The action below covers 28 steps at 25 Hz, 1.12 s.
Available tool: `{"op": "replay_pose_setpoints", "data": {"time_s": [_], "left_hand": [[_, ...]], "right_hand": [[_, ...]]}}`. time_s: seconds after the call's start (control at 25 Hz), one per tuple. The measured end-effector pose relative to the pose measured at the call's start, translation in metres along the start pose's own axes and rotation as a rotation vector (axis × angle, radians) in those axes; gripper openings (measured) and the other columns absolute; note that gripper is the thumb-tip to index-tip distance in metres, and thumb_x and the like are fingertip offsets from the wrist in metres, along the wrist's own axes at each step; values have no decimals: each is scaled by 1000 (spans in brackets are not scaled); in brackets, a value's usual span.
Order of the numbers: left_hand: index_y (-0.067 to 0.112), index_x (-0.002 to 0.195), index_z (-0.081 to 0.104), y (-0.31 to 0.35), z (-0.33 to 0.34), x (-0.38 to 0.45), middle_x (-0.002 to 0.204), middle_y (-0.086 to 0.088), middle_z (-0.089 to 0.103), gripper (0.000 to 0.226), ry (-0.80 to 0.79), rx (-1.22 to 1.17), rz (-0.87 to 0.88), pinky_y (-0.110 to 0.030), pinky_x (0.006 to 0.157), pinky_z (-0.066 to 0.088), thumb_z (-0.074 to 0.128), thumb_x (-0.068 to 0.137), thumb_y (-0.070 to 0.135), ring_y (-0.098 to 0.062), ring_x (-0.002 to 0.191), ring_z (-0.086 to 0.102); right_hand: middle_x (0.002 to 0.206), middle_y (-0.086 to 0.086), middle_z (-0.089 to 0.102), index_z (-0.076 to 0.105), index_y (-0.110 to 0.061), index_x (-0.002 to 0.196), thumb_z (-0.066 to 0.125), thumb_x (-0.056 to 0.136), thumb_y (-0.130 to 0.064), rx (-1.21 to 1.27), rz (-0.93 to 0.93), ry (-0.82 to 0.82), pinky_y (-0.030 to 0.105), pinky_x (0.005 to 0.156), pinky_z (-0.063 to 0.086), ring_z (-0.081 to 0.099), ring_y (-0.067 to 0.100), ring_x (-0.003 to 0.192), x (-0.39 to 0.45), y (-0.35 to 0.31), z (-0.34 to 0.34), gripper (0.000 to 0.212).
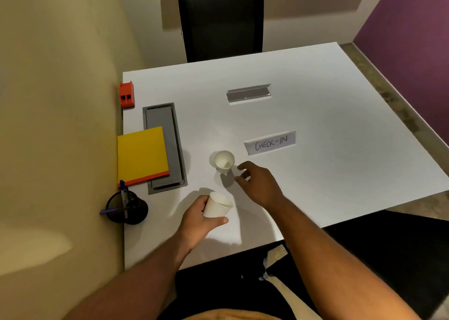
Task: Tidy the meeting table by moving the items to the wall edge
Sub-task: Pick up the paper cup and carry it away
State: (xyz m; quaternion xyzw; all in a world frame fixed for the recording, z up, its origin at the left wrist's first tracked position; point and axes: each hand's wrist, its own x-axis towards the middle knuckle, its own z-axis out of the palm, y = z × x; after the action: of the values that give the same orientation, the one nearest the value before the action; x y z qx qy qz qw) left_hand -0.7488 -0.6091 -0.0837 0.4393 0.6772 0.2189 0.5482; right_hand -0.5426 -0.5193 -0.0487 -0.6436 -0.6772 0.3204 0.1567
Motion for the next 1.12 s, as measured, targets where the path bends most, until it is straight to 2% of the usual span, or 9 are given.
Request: {"op": "replay_pose_setpoints", "data": {"time_s": [0.12,0.2,0.28,0.4,0.56,0.68,0.84,1.0,1.12], "left_hand": [[38,122,57,20,36,-4,117,17,69,67,20,-52,88,-27,84,54,96,67,27,-13,110,66],[37,123,58,33,60,-11,117,15,70,69,43,-70,152,-32,91,58,96,66,26,-12,110,67],[36,127,60,45,85,-23,119,13,70,73,88,-66,209,-39,96,59,94,63,34,-10,110,68],[39,127,60,67,133,-55,121,16,69,71,146,-50,262,-37,97,58,92,64,42,-3,110,67],[34,133,60,99,220,-100,122,14,70,74,174,-56,360,-35,92,60,93,67,39,-4,110,68],[33,128,63,135,297,-136,119,13,71,73,186,0,424,-30,88,58,95,63,40,-8,108,68],[40,124,61,181,374,-169,121,18,68,66,142,-27,490,-20,83,56,96,68,36,-3,109,67],[40,131,54,215,442,-183,130,13,63,75,109,15,508,-34,92,60,95,68,38,-12,116,64],[39,131,54,237,485,-178,128,10,63,77,98,45,513,-35,92,60,95,66,37,-16,114,65]], "right_hand": [[98,-9,73,71,-27,112,68,95,-46,167,35,-34,30,80,55,69,11,89,-38,3,-19,26],[106,-11,74,72,-30,108,71,93,-47,296,36,-90,30,83,56,70,9,92,-61,11,-39,23],[117,-14,70,75,-31,108,76,91,-41,367,38,-124,24,83,53,68,6,94,-84,23,-67,19],[119,-15,69,77,-33,107,81,88,-38,335,28,-130,17,80,47,66,1,92,-122,59,-112,20],[108,-12,73,78,-32,106,82,85,-45,292,-52,-90,25,87,54,68,7,93,-179,124,-177,24],[105,-13,73,77,-30,106,85,83,-41,289,-77,-57,27,85,55,69,14,89,-225,183,-239,26],[103,-14,73,75,-33,107,83,85,-41,234,-139,12,30,85,59,69,10,86,-268,248,-306,24],[94,-12,72,74,-36,102,83,85,-36,273,-110,94,31,81,59,67,10,81,-299,299,-358,19],[87,-11,71,75,-32,105,83,83,-36,315,-73,140,31,75,57,62,8,71,-309,332,-382,23]]}}
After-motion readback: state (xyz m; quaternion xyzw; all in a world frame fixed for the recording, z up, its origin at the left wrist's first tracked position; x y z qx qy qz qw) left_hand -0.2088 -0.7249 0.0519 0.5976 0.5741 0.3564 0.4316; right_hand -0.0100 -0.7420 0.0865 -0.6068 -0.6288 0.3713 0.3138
